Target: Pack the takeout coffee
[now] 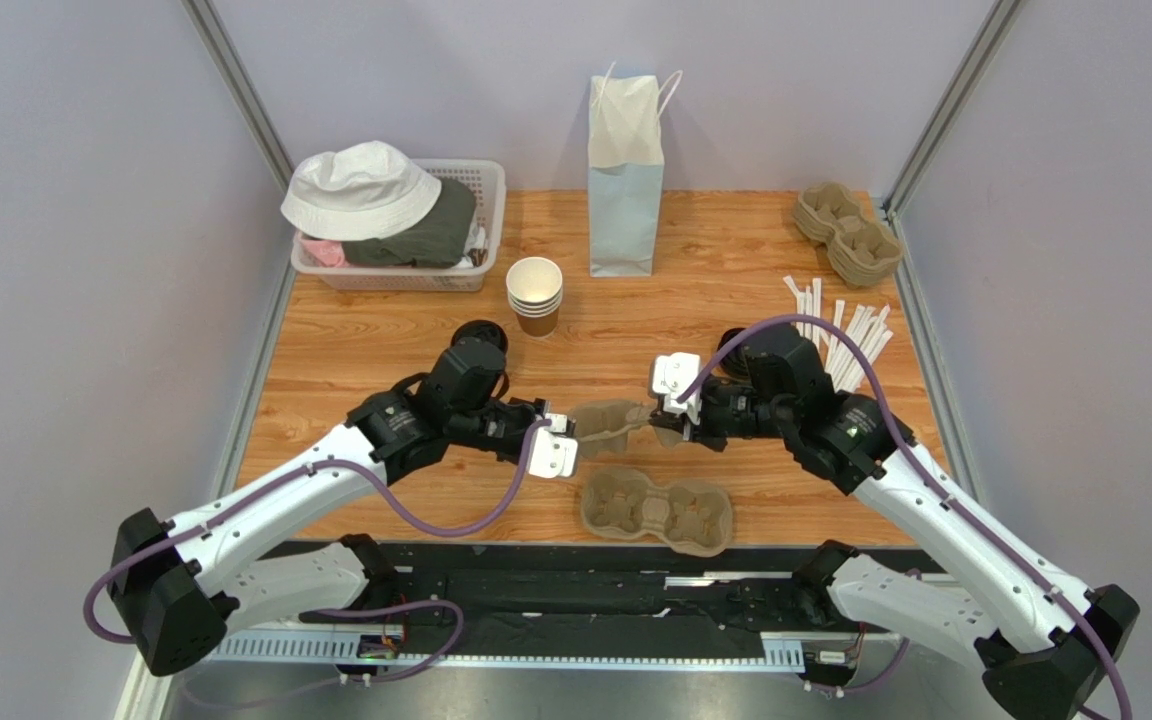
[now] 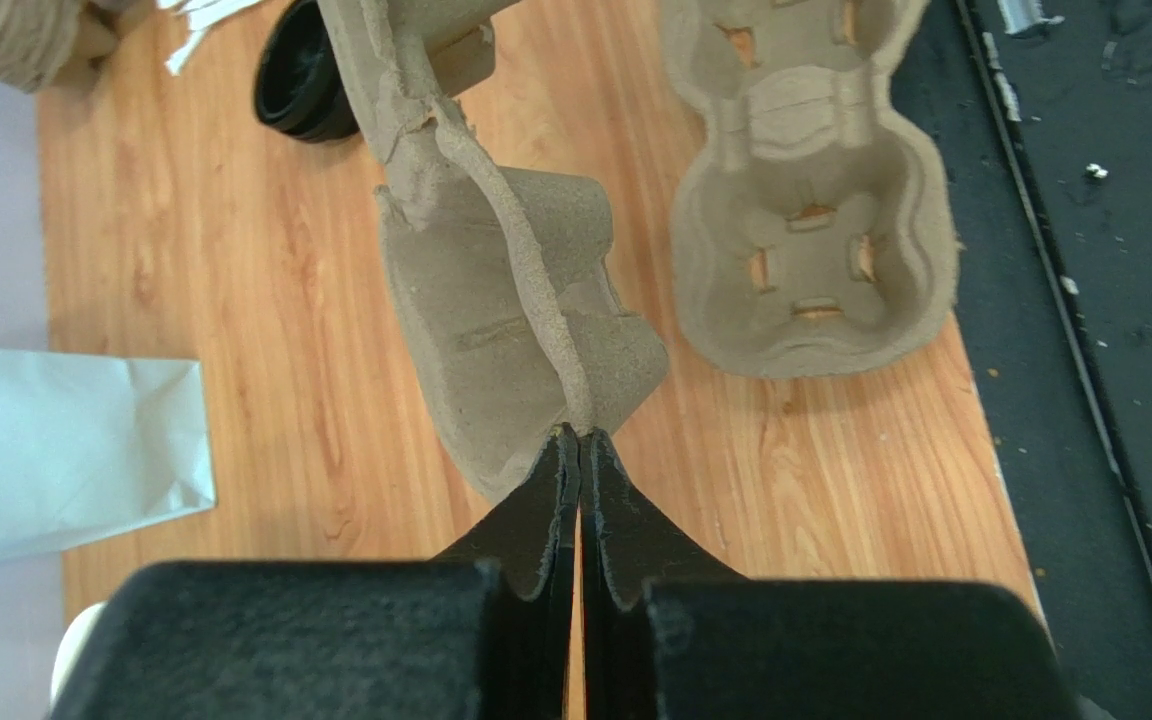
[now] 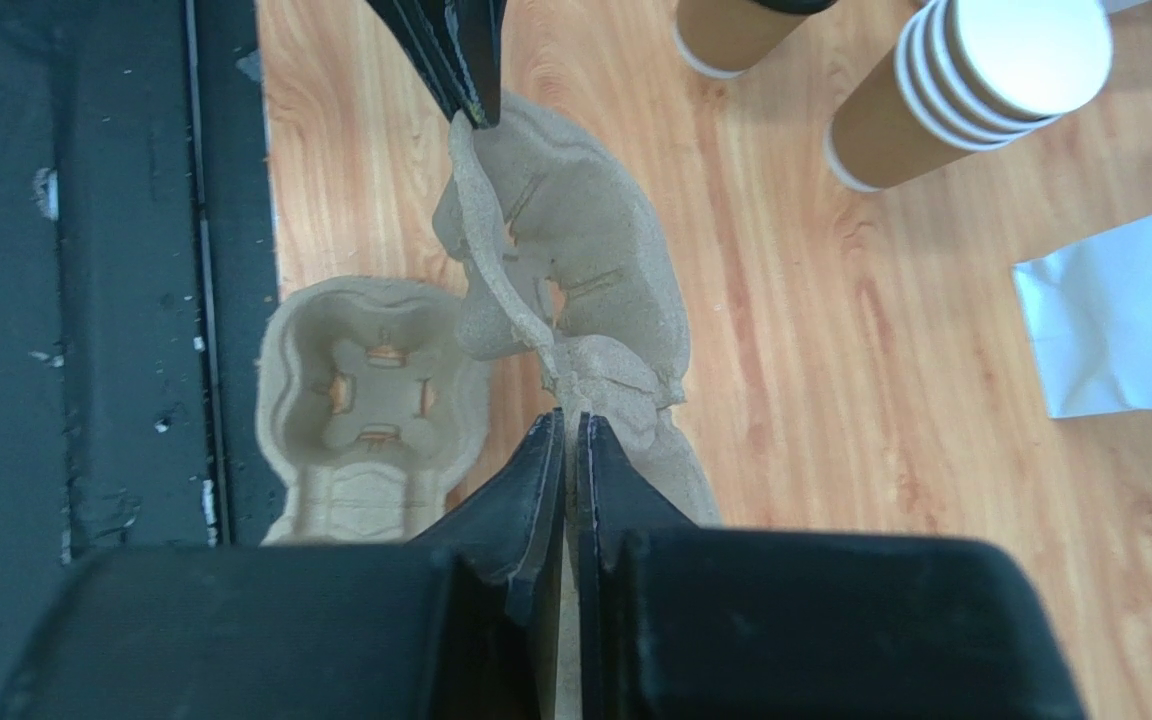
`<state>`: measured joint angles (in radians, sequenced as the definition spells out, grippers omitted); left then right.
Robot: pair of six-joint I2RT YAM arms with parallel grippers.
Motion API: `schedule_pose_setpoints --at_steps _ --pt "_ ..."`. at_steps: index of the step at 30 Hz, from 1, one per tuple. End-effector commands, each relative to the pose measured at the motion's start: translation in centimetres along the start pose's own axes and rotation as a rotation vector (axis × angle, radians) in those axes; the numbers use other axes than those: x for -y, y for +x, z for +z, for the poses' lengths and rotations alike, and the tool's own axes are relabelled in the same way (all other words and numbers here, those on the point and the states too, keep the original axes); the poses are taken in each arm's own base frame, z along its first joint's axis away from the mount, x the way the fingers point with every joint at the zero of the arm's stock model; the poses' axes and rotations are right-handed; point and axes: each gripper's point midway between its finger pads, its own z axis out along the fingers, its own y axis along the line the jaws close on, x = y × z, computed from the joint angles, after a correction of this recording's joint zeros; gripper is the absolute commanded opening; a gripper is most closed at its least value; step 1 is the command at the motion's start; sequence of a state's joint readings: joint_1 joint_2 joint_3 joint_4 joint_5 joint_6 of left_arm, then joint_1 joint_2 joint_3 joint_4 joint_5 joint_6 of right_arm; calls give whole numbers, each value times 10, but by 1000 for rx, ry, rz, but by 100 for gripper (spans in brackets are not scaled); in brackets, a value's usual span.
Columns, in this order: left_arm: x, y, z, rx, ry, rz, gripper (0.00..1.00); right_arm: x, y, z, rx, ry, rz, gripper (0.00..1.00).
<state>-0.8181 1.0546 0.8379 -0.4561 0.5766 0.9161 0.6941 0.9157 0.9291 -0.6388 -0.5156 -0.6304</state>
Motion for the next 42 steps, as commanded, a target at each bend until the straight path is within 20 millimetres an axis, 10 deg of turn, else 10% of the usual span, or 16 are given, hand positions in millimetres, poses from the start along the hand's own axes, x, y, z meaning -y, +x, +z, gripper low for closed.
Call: schedule_pose_setpoints --at_steps 1,6,10,14,23,32,42 --pt "-29 -17 -10 46 -158 44 0 21 -25 -12 73 117 -102 0" --pt "-42 -20 -15 24 -202 43 1 39 -16 -22 15 215 -91 0" --pt "-52 -22 -22 10 -249 19 52 67 -8 -36 -21 310 -56 0" --pt "-60 -21 -32 -7 -320 15 80 92 0 -52 -42 377 -38 0" --pt "-52 -15 -39 -29 -336 -56 80 166 24 -101 -94 556 87 0" --pt "-62 -15 -47 -28 -379 -151 80 322 75 -216 -173 926 131 0" --pt "-71 1 -58 -60 -426 -257 80 431 151 -244 -338 1058 -20 0"
